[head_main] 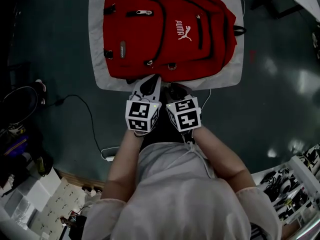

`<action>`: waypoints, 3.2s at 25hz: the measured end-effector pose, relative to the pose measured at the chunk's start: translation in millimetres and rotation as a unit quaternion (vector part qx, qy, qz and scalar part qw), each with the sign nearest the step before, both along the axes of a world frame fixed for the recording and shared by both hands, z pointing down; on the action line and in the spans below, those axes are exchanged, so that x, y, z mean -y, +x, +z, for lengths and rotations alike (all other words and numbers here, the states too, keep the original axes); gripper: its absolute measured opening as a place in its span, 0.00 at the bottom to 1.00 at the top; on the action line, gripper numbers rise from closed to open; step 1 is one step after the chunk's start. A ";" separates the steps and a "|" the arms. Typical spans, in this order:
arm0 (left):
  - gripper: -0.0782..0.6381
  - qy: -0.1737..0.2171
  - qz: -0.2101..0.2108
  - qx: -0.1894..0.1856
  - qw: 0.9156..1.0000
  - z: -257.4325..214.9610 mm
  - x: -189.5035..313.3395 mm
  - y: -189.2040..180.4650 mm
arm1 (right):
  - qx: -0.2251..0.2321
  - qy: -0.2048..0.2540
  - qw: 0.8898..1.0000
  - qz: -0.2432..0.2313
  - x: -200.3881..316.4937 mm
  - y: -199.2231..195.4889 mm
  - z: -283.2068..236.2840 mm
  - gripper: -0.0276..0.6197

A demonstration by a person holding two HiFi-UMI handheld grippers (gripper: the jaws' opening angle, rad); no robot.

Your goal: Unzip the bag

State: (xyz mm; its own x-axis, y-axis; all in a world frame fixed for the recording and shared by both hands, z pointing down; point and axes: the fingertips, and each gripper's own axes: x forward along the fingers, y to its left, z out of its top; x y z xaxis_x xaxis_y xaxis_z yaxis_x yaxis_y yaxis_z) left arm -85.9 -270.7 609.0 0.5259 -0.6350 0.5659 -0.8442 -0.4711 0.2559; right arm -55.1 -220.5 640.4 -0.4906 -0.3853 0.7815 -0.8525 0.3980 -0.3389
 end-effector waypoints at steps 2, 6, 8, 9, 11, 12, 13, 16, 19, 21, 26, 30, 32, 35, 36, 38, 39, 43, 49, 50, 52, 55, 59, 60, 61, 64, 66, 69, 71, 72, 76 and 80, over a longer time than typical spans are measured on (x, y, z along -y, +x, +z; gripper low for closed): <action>0.14 -0.010 -0.003 0.000 1.000 5.3 1.9 1.5 | -0.005 -0.010 1.000 0.003 1.4 0.5 5.5 0.16; 0.14 -0.009 0.000 0.006 1.000 13.9 3.3 -1.3 | -0.024 -0.012 1.000 -0.007 3.4 2.3 8.3 0.15; 0.14 -0.006 0.002 0.011 1.000 18.7 3.9 -2.9 | -0.030 -0.012 0.999 -0.013 3.9 2.2 9.1 0.13; 0.14 -0.006 0.004 0.015 1.000 20.4 4.2 -2.9 | -0.029 -0.015 0.999 -0.012 3.8 3.0 10.4 0.12; 0.14 -0.012 0.010 0.023 1.000 23.1 4.8 -2.2 | -0.012 -0.029 0.999 -0.006 3.5 5.8 12.1 0.11; 0.14 -0.018 0.012 0.024 0.999 24.2 5.0 -2.1 | -0.002 -0.036 0.999 -0.003 3.4 6.9 12.4 0.10; 0.14 -0.025 0.013 0.024 0.999 25.3 5.4 -2.4 | 0.007 -0.042 0.999 -0.004 3.3 7.5 12.4 0.09; 0.14 -0.049 0.016 0.020 0.998 28.9 7.5 -3.0 | 0.009 -0.046 0.999 -0.018 3.9 9.3 12.3 0.09; 0.14 -0.063 0.017 0.014 0.998 30.4 8.0 -4.9 | -0.003 -0.037 0.999 -0.038 4.3 15.8 12.0 0.08; 0.14 -0.065 0.017 0.014 0.998 30.3 7.1 -5.9 | -0.011 -0.030 0.998 -0.051 3.7 21.9 11.5 0.08; 0.14 -0.063 0.017 0.018 0.998 30.1 6.4 -2.9 | -0.031 -0.020 0.997 -0.068 3.9 43.7 9.9 0.08; 0.14 -0.057 0.018 0.023 0.998 29.7 7.7 -3.4 | -0.043 -0.015 0.997 -0.065 6.2 65.9 11.1 0.08; 0.14 -0.054 0.017 0.025 0.998 30.0 7.5 -3.8 | -0.051 -0.014 0.997 -0.062 7.2 77.8 11.7 0.08; 0.14 -0.050 0.014 0.029 0.998 30.4 7.4 -4.7 | -0.064 -0.009 0.996 -0.056 10.9 95.4 11.2 0.08; 0.14 -0.050 0.013 0.031 0.998 30.4 7.4 -5.3 | -0.068 -0.009 0.996 -0.054 11.8 100.3 10.2 0.08; 0.14 -0.051 0.013 0.032 0.998 30.8 7.0 -6.0 | -0.075 -0.007 0.996 -0.051 13.1 110.2 10.2 0.08; 0.14 -0.052 0.012 0.032 0.998 30.9 7.0 -5.8 | -0.079 -0.006 0.996 -0.050 13.7 115.1 10.7 0.08; 0.14 -0.047 0.008 0.033 0.998 30.4 8.8 -4.2 | -0.102 0.002 0.993 -0.057 17.7 131.5 9.2 0.08; 0.14 -0.049 0.002 0.034 0.998 30.9 7.6 -5.7 | -0.121 0.006 0.992 -0.042 22.9 161.3 10.5 0.08; 0.14 -0.049 0.001 0.035 0.998 31.2 8.0 -6.0 | -0.121 0.004 0.992 -0.034 24.8 167.1 10.9 0.09; 0.14 -0.047 0.000 0.038 0.998 31.7 8.6 -6.5 | -0.128 0.004 0.991 -0.024 28.9 179.5 11.5 0.08; 0.14 -0.046 -0.002 0.044 0.998 32.1 8.0 -6.3 | -0.146 0.009 0.989 -0.026 33.2 193.8 11.8 0.09; 0.14 -0.045 -0.001 0.041 0.998 31.7 7.9 -6.2 | -0.156 0.011 0.987 -0.035 36.4 198.2 11.9 0.09; 0.14 -0.047 0.000 0.040 0.998 32.0 8.1 -5.9 | -0.158 0.011 0.987 -0.033 36.9 199.2 12.1 0.09; 0.14 -0.048 0.000 0.038 0.998 32.3 8.1 -5.6 | -0.159 0.010 0.987 -0.029 37.4 200.5 12.3 0.09; 0.14 -0.050 0.000 0.037 0.998 32.8 8.2 -5.2 | -0.162 0.008 0.987 -0.014 39.9 204.1 12.6 0.09; 0.14 -0.049 -0.001 0.039 0.998 32.7 8.1 -5.1 | -0.164 0.008 0.986 -0.009 41.4 204.6 12.6 0.09; 0.14 -0.043 -0.003 0.043 0.998 33.1 8.7 -4.9 | -0.150 0.010 0.989 0.011 42.5 206.5 15.5 0.09; 0.14 -0.041 -0.009 0.042 0.998 33.5 8.8 -4.8 | -0.141 0.016 0.990 0.025 42.8 209.2 18.6 0.09; 0.14 -0.040 -0.013 0.040 0.998 33.5 8.4 -5.0 | -0.143 0.023 0.989 0.029 42.9 209.0 17.7 0.09; 0.14 -0.017 -0.018 0.035 0.999 26.5 6.9 -4.8 | -0.196 0.093 0.976 0.016 42.5 199.4 -0.8 0.11; 0.14 0.023 0.003 0.018 1.000 2.7 -5.7 11.4 | -0.185 0.140 0.972 0.032 33.7 183.1 -24.7 0.22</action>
State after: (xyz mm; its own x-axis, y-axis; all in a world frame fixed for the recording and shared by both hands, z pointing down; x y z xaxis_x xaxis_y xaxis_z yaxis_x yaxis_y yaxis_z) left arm -74.6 -264.9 611.7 0.5090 -0.6577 0.5553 -0.8498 -0.4866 0.2027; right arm 128.0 -254.2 615.7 -0.1645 -0.6289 0.7599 -0.9215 0.3728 0.1090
